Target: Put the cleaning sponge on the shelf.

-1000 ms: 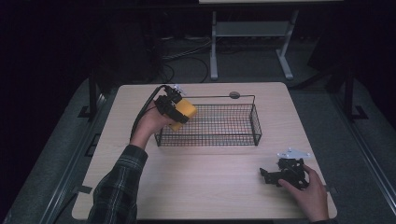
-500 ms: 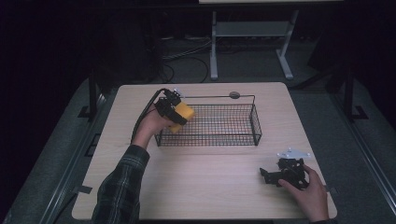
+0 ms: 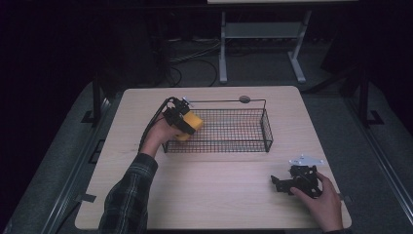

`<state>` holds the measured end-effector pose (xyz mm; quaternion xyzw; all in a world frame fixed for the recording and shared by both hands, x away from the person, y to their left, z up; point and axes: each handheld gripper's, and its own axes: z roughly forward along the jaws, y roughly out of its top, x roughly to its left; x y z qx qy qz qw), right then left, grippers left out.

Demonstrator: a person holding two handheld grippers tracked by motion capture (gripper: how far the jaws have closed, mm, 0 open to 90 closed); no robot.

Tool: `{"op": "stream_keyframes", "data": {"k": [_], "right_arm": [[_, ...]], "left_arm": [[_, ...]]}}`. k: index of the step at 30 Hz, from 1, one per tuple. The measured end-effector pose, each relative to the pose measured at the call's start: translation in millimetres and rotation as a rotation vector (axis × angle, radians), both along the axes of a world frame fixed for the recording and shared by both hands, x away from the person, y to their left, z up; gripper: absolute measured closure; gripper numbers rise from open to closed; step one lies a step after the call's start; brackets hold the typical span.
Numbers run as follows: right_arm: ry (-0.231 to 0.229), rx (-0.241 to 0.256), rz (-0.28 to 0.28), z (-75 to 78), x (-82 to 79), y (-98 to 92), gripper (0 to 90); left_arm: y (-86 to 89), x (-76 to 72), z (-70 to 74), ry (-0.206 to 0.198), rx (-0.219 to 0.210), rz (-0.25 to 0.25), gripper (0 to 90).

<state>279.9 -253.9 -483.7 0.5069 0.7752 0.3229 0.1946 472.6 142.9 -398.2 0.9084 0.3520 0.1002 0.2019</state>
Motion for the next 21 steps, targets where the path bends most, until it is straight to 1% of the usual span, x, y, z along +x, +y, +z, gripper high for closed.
{"op": "stream_keyframes", "data": {"k": [2,7,10,11,14,16,21], "right_arm": [[0.000,0.000,0.000,0.0,0.0,0.0,0.0],[0.000,0.000,0.000,0.0,0.0,0.0,0.0],[0.000,0.000,0.000,0.0,0.0,0.0,0.0],[0.000,0.000,0.000,0.0,0.0,0.0,0.0],[0.000,0.000,0.000,0.0,0.0,0.0,0.0],[0.000,0.000,0.000,0.0,0.0,0.0,0.0],[0.000,0.000,0.000,0.0,0.0,0.0,0.0]], "left_arm": [[0.0,0.4,-1.7,0.003,-0.005,0.002,23.4],[0.3,0.5,-6.3,0.018,-0.001,0.002,23.4],[0.4,0.3,-7.8,0.023,0.001,0.003,23.3],[0.6,0.2,-8.5,0.032,0.000,0.002,22.9],[0.5,0.1,-9.1,0.036,0.000,0.001,22.5],[0.7,0.4,-9.3,0.040,-0.002,0.002,21.6],[0.6,0.7,-11.4,0.048,0.010,0.003,18.2]]}}
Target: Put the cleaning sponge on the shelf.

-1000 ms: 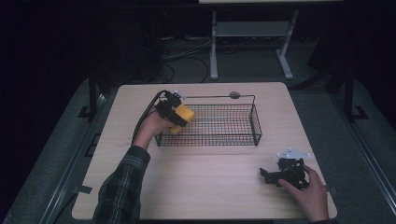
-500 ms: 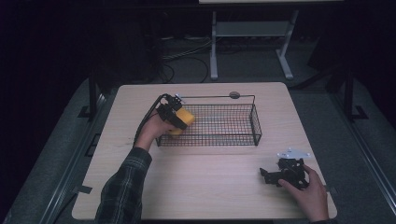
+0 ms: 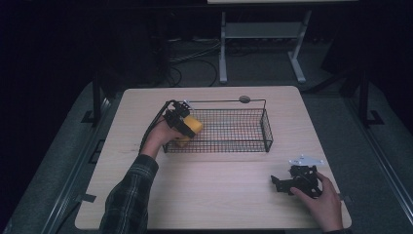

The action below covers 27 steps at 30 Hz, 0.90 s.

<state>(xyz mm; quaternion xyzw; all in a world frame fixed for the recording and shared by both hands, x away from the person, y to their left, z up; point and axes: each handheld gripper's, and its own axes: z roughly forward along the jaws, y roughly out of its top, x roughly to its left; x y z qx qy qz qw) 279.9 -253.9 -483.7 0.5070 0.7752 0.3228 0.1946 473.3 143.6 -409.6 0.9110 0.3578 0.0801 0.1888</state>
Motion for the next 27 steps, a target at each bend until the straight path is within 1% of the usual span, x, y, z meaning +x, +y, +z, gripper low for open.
{"op": "stream_keyframes", "data": {"k": [5,9,10,11,13,17,18,23,26,27], "right_arm": [[0.000,0.000,0.000,0.0,0.0,0.0,0.0],[0.000,0.000,0.000,0.0,0.0,0.0,0.0],[0.000,0.000,0.000,0.0,0.0,0.0,0.0],[0.000,0.000,0.000,0.0,0.0,0.0,0.0],[0.000,0.001,-0.001,0.0,-0.1,0.0,0.0],[0.002,0.001,-0.002,0.1,-0.1,0.1,0.0],[0.002,0.001,-0.002,0.0,-0.1,0.1,0.0],[0.001,0.000,-0.001,0.0,-0.1,0.1,0.0],[0.003,0.001,-0.002,0.1,-0.2,0.2,0.0],[0.002,0.001,-0.002,0.1,-0.2,0.1,0.0]], "left_arm": [[0.0,-0.8,3.1,-0.010,-0.007,0.001,16.6],[3.1,-3.9,11.5,-0.024,-0.026,0.001,16.7],[4.6,-6.2,15.8,-0.028,-0.046,0.002,16.7],[4.6,-6.2,15.8,-0.028,-0.046,0.002,16.7],[6.7,-11.0,21.3,-0.040,-0.072,0.005,16.7],[13.0,-20.9,28.5,-0.061,-0.108,0.004,16.7],[15.1,-23.2,29.8,-0.062,-0.112,0.003,16.7],[27.5,-36.9,35.1,-0.093,-0.129,0.016,16.7],[34.4,-46.9,37.4,-0.110,-0.137,0.016,16.7],[37.8,-53.2,38.3,-0.122,-0.146,0.022,16.7]]}}
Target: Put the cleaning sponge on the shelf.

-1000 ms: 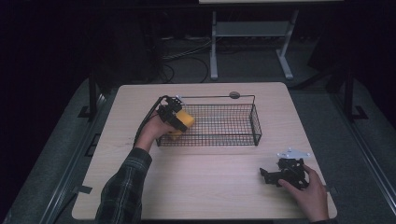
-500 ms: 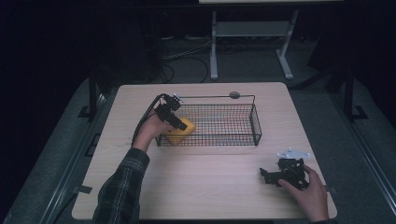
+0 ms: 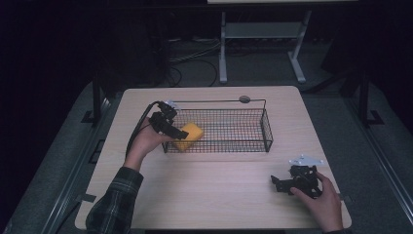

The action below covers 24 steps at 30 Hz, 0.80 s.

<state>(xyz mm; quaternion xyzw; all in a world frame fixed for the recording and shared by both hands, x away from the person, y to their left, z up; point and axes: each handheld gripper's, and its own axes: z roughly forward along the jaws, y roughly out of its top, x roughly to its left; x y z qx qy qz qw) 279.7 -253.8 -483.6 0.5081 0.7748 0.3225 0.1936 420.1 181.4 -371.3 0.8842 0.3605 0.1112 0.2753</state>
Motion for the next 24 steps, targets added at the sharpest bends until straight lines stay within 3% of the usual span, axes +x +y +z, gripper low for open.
{"op": "stream_keyframes", "data": {"k": [13,24], "right_arm": [[0.001,0.000,-0.001,0.1,-0.1,0.1,0.0],[0.000,0.000,0.000,0.0,0.0,0.0,0.0]], "left_arm": [[33.9,-54.2,-0.7,-0.064,-0.006,0.030,16.7],[56.0,-90.0,-22.8,-0.084,-0.004,0.051,16.5]]}}
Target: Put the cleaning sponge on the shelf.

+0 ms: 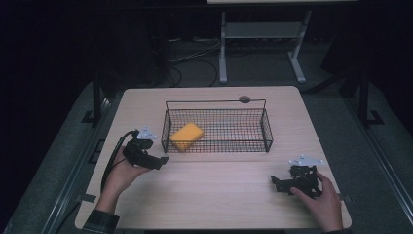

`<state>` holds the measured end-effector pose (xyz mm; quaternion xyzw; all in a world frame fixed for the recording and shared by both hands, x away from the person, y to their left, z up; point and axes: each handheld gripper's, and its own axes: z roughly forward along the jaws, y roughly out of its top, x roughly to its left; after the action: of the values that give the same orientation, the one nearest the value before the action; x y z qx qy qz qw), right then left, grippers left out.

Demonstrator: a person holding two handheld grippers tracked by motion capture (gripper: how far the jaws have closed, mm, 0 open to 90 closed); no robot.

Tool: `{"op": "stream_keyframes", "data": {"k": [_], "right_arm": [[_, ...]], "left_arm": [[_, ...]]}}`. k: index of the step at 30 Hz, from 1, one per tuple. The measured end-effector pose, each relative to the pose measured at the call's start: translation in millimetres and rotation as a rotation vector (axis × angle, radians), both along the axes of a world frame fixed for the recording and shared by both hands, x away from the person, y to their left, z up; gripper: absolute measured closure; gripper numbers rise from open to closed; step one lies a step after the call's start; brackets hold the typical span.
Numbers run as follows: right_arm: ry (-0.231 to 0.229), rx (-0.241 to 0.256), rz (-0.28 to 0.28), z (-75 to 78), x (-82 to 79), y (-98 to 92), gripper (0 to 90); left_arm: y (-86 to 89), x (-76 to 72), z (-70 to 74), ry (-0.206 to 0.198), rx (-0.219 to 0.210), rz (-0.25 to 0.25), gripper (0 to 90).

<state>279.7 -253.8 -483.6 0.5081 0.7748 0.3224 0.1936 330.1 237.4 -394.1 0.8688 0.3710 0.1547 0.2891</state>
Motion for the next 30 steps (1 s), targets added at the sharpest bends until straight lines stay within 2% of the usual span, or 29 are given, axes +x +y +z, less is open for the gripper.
{"op": "stream_keyframes", "data": {"k": [6,13,21,23,27,30], "right_arm": [[0.000,0.000,0.000,0.0,0.0,0.0,0.0],[0.000,0.000,0.000,0.0,0.0,0.0,0.0],[-0.001,-0.001,0.000,0.0,0.0,0.0,0.0],[-0.001,-0.001,0.000,0.0,0.0,0.0,0.0],[-0.003,-0.001,0.002,-0.1,0.1,-0.1,0.0],[-0.002,-0.001,0.001,-0.1,0.1,-0.1,0.0]], "left_arm": [[9.0,-17.4,-14.1,-0.026,-0.031,0.024,16.5],[22.4,-32.4,-31.7,-0.025,-0.044,0.058,16.5],[32.2,-45.8,-49.2,-0.031,-0.019,0.091,16.5],[34.2,-48.1,-52.5,-0.029,-0.026,0.097,16.5],[36.6,-51.7,-60.2,-0.038,0.001,0.107,16.5],[39.5,-52.2,-64.5,-0.032,-0.011,0.117,15.4]]}}
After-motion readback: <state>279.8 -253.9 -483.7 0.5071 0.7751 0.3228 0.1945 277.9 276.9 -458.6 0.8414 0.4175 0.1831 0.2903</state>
